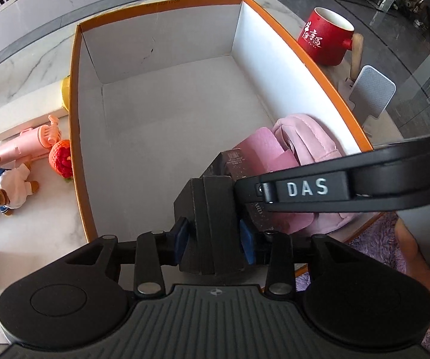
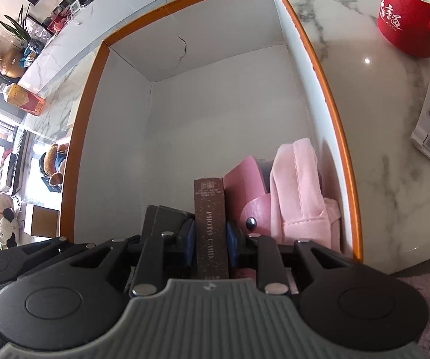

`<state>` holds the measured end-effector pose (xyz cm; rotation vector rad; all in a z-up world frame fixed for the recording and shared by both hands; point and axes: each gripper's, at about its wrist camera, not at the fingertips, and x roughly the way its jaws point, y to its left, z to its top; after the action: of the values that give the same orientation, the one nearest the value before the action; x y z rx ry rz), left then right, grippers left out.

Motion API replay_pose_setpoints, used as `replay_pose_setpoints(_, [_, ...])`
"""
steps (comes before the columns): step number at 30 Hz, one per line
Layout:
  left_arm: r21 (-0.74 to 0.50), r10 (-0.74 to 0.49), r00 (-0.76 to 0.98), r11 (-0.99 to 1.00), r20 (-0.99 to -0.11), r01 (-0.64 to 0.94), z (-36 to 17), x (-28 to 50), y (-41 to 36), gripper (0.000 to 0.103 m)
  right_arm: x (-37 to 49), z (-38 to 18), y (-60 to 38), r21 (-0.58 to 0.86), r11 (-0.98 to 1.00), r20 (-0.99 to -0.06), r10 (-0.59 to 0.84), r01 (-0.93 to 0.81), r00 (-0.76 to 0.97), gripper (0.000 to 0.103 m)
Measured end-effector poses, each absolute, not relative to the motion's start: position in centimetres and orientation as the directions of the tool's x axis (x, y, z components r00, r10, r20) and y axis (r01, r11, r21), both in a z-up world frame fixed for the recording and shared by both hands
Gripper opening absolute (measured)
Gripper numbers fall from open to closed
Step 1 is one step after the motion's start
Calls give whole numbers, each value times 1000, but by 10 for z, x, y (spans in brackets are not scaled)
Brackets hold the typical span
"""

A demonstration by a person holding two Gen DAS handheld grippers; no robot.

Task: Organize objects
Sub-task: 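Carry both held items into the box beside the pink bag with both grippers, then open the right gripper off the photo card box while the left gripper lowers the glasses case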

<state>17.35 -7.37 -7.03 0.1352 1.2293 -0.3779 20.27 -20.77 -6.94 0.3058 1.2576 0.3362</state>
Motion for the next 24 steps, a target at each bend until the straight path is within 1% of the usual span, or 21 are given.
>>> replay_pose_setpoints(5, [-122, -213, 248, 934, -945, 337, -73, 176, -72, 44, 196, -41, -222, 416, 902, -834, 430, -118, 345, 28])
replay_pose_setpoints(7, [-138, -222, 236, 935, -946, 327, -76, 178, -74, 45, 192, -23, -234, 373, 919, -819, 391, -129, 420, 28])
replay_pose_setpoints(10, [-150, -228, 228, 937, -947, 317, -78, 178, -74, 45, 189, -3, -253, 270, 956, -795, 290, -117, 532, 30])
replay_pose_setpoints(12, [-151, -227, 225, 939, -948, 310, -79, 179, -76, 45, 189, 2, -266, 221, 971, -786, 234, -94, 572, 36])
replay_pose_setpoints(14, [-155, -228, 221, 940, -948, 304, -80, 181, -77, 45, 192, -2, -275, 207, 976, -800, 212, -73, 562, 45])
replay_pose_setpoints(16, [-178, -243, 210, 942, -947, 285, -81, 184, -75, 46, 198, -16, -282, 225, 972, -826, 228, -70, 516, 46])
replay_pose_setpoints(18, [-206, -261, 201, 943, -944, 260, -83, 186, -72, 46, 199, -30, -285, 278, 959, -840, 273, -59, 469, 45])
replay_pose_setpoints(20, [-242, -285, 192, 945, -939, 221, -84, 189, -66, 46, 199, -45, -288, 356, 933, -840, 341, -46, 422, 28])
replay_pose_setpoints(21, [-255, -294, 191, 945, -937, 206, -85, 190, -65, 47, 198, -48, -289, 374, 927, -834, 350, -30, 426, 21])
replay_pose_setpoints(24, [-280, -311, 189, 944, -931, 172, -87, 193, -64, 47, 195, -47, -286, 376, 926, -833, 352, -30, 428, 19])
